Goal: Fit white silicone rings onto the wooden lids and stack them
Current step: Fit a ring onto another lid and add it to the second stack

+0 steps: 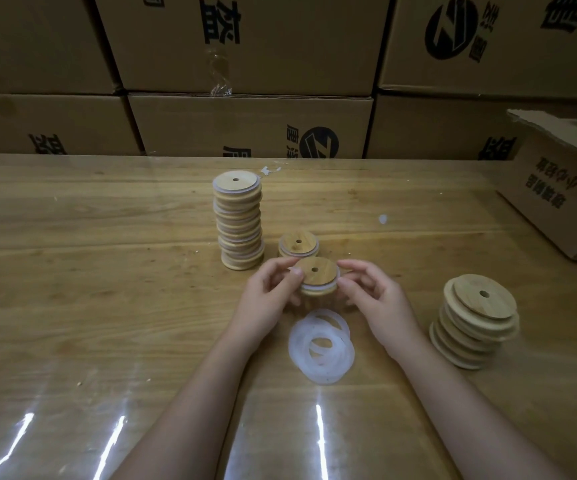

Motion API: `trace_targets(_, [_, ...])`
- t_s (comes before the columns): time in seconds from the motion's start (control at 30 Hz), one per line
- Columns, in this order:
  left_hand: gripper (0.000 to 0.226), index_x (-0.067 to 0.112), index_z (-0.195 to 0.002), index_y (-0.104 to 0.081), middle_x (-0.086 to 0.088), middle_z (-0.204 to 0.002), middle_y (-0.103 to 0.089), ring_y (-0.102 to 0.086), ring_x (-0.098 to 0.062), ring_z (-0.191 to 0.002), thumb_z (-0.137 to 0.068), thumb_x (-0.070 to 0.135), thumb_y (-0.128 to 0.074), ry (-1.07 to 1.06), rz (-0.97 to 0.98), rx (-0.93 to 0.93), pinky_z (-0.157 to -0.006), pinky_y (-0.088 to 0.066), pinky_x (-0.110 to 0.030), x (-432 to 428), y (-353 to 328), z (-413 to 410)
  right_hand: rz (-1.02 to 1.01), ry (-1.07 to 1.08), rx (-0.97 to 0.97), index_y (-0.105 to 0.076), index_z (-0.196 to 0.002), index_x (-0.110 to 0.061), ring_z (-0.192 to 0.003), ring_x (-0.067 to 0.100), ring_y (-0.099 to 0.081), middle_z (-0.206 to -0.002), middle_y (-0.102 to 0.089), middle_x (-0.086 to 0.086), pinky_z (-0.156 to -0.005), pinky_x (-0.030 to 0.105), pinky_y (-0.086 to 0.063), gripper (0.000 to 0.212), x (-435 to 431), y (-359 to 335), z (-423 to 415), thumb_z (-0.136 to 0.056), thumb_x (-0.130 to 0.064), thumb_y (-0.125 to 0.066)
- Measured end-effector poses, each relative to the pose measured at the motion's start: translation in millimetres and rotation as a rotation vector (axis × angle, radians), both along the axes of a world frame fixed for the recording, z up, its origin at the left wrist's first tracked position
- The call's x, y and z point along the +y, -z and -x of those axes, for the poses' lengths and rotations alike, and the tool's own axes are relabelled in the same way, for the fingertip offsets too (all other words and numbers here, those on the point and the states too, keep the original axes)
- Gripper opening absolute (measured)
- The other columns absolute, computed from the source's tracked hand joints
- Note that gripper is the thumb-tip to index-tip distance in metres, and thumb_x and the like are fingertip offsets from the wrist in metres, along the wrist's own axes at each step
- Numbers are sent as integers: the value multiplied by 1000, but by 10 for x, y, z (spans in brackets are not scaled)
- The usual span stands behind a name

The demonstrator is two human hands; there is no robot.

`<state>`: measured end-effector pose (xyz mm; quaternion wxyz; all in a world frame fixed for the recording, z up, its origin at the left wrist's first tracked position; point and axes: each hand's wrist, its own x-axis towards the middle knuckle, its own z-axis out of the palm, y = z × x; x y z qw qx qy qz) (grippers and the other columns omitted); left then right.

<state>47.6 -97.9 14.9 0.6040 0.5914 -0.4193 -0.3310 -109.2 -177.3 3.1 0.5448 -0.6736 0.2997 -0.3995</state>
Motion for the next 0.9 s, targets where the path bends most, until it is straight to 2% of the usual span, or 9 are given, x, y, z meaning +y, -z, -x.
trace_targets(0.1, [34,11,-119,-56,-5,-73,-55,-56,-4,-52,-87,1,-58,62,-24,45,-54,-42,-11,11,-16,-6,-28,44,-17,-63,-96,-21,-72,7,-66,-77,-70,-1,-66,18,-50,17,-19,30,-16,-87,-8,-62])
trace_targets(0.23, [38,12,-123,-52,-5,-75,-60,-62,-7,-57,-87,-2,-57,78,-12,79,-56,-44,-13,8,-27,6,-41,47,-21,-62,-94,-21,-77,11,-68,-83,-71,1,-67,19,-52,16,-24,41,-24,-86,-7,-63])
trace_targets(0.33, [37,14,-123,-52,-13,-84,-61,-66,-9,-61,-88,2,-57,22,12,98,-59,-46,-15,-6,-20,-7,-32,-4,9,-63,-101,-33,-91,13,-67,-97,-71,-2,-75,21,-52,30,-12,30,-24,-88,-7,-60])
trace_targets(0.43, [34,14,-121,-54,-10,-85,-64,-67,-10,-64,-89,2,-56,-46,40,136,-59,-49,-16,-17,1,-35,4,-85,53,-59,-110,-42,-101,9,-64,-113,-67,-6,-87,26,-51,40,8,25,-20,-91,-8,-56])
trace_targets(0.53, [30,21,-110,-58,-1,-75,-66,-67,-9,-65,-90,-1,-53,-117,64,173,-59,-51,-16,-41,26,-48,45,-136,112,-56,-113,-45,-105,6,-62,-116,-65,-12,-91,25,-48,43,25,26,-19,-92,-8,-54])
trace_targets(0.67, [23,18,-108,-56,-4,-73,-64,-67,-7,-65,-92,2,-53,-168,78,243,-61,-53,-15,-87,44,-53,117,-167,274,-51,-116,-53,-112,-7,-53,-120,-60,-17,-97,18,-42,46,42,22,-17,-92,-14,-55])
trace_targets(0.8, [36,16,-120,-49,-3,-82,-64,-68,-7,-70,-91,-5,-51,-149,83,273,-67,-55,-17,-88,44,-46,264,-179,380,-49,-127,-41,-126,-9,-39,-134,-49,-21,-111,28,-30,48,54,5,-33,-91,-11,-54])
trace_targets(0.9, [41,23,-114,-51,-1,-98,-68,-69,-9,-80,-89,-9,-51,-122,93,266,-75,-54,-22,-63,35,-39,320,-184,410,-48,-132,-34,-131,-7,-33,-140,-44,-22,-114,39,-26,49,47,5,-35,-91,-8,-52])
